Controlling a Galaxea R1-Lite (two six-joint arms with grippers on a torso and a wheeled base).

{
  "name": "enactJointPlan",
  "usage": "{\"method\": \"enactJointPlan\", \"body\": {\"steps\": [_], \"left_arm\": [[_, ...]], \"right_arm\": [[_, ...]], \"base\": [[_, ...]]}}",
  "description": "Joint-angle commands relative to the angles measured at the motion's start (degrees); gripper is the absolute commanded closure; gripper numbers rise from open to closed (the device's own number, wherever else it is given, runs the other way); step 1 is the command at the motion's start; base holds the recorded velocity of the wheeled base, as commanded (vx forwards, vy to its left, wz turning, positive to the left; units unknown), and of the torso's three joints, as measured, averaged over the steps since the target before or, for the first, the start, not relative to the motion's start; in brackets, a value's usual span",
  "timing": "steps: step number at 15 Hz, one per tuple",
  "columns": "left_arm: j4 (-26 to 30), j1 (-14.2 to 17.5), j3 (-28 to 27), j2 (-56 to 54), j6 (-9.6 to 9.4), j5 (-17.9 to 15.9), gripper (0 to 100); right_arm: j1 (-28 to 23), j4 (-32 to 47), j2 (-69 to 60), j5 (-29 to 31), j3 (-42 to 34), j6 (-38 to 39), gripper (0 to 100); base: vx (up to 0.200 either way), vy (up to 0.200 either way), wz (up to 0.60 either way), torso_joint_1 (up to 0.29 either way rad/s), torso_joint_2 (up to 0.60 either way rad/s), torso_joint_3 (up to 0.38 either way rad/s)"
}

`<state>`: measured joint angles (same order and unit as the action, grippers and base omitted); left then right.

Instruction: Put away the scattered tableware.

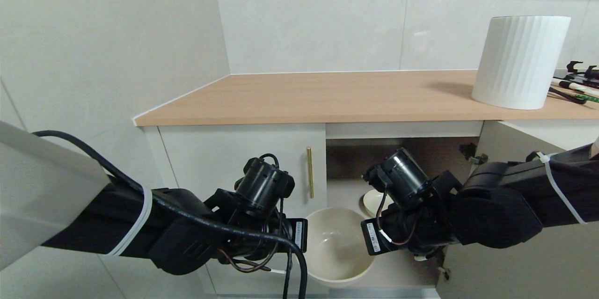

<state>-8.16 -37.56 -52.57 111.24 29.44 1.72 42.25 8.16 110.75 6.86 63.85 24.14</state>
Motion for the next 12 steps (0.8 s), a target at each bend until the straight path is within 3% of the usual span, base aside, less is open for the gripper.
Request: {"method": "enactJointPlan", "body": {"steps": [1, 2, 7, 12], "left_arm": [[0.2, 0.0, 0.0, 0.1, -0.08, 0.2, 100], [0.2, 0.0, 0.0, 0.0, -0.08, 0.2, 0], [0.0, 0.1, -0.1, -0.3, 0.09, 0.2, 0], [-0.1, 0.2, -0.1, -0.2, 0.09, 0.2, 0]], "right_arm": [[0.0, 0.2, 0.3, 0.1, 0.0, -0.1, 100], [0.0, 0.2, 0.4, 0.1, 0.0, -0.1, 100], [-1.6, -0.5, 1.3, 0.3, 0.1, 0.0, 100], [-13.2, -19.0, 10.7, 0.6, -1.5, 0.8, 100]], "base": [[0.000, 0.000, 0.00, 0.000, 0.00, 0.000], [0.000, 0.000, 0.00, 0.000, 0.00, 0.000], [0.000, 0.000, 0.00, 0.000, 0.00, 0.000], [0.000, 0.000, 0.00, 0.000, 0.00, 0.000]]}}
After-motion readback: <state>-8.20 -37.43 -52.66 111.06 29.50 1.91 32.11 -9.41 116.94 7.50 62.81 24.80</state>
